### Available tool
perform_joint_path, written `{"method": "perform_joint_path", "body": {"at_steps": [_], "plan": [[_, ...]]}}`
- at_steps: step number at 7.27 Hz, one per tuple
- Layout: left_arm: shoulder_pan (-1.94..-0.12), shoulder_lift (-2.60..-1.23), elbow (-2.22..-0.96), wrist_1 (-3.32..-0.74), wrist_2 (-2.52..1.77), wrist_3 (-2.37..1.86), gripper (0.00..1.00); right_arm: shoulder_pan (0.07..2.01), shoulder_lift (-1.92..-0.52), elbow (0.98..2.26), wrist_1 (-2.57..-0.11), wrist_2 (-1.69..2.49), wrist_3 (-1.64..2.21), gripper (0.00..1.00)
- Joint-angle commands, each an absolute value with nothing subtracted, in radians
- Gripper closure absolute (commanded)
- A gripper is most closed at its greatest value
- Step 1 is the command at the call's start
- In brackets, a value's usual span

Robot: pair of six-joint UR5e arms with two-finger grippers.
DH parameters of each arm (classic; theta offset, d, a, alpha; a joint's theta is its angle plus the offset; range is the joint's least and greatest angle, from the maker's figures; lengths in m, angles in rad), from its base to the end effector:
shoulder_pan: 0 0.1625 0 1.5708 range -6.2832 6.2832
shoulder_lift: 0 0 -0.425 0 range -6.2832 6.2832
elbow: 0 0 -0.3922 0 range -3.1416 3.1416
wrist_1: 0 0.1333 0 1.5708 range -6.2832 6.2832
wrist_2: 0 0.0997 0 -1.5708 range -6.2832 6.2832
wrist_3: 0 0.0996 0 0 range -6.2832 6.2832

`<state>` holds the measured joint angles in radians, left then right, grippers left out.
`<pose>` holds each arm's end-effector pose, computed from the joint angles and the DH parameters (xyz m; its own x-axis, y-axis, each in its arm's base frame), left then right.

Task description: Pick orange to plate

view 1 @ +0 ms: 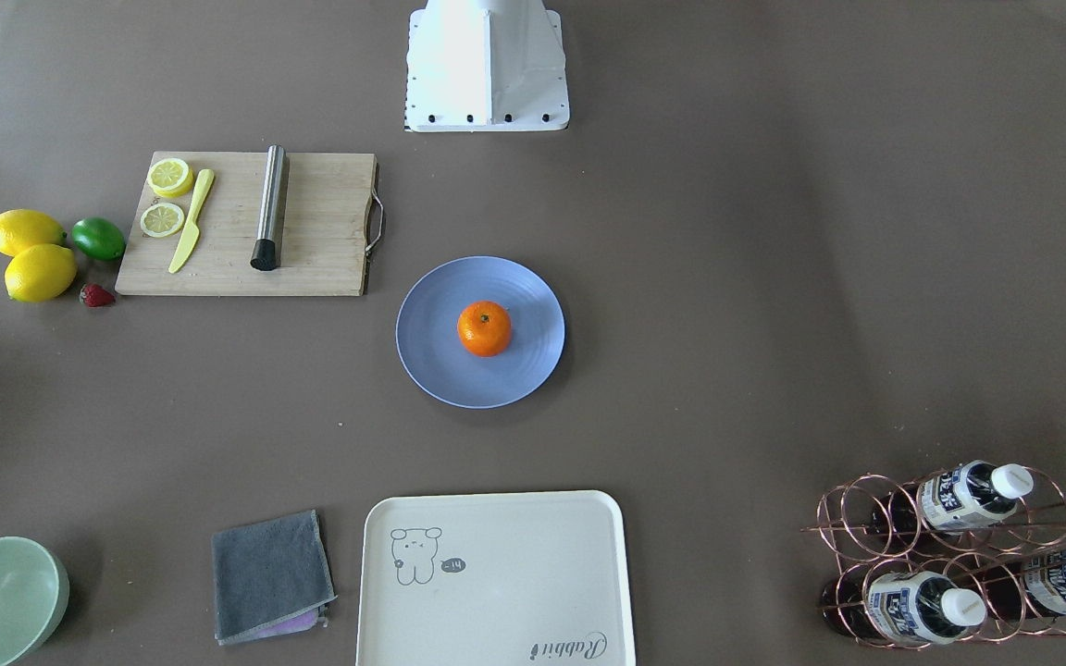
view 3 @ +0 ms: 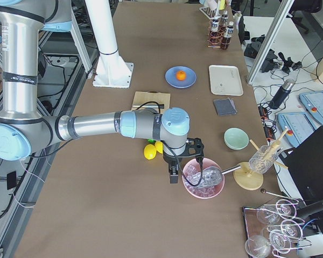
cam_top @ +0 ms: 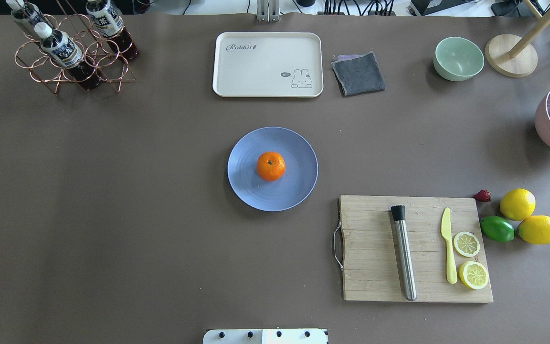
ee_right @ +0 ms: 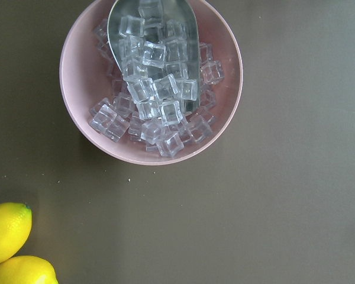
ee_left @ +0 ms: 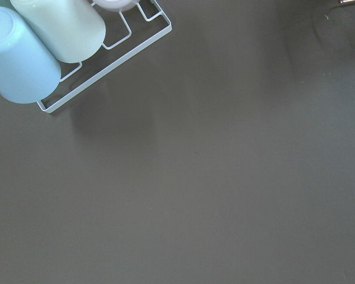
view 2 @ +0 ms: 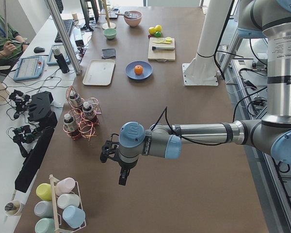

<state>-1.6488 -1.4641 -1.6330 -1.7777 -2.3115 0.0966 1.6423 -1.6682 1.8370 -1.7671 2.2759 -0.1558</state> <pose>-0.1015 -0.4503 0.6589 0.7482 0.1459 -0.6472 0.0048 0.9743 0.2252 0.1002 -0.4368 0.5982 0.7602 -0.0834 0.6443 0.0471 0.9962 0.0734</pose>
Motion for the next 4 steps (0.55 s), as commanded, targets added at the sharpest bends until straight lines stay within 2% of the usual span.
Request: {"method": "perform_joint_path", "body": {"at_steps": [1, 4], "plan": [[-1.649, -1.466, -1.638, -1.778, -2.312, 0.094, 0.02, 1.643, -1.664, 1.836, -1.767, 2.275, -0.152, 0.00], [-1.649, -1.471, -1.641, -1.775, -2.310, 0.091, 0.01, 1.643, -1.663, 1.824, -1.766, 2.275, -0.150, 0.00]]}}
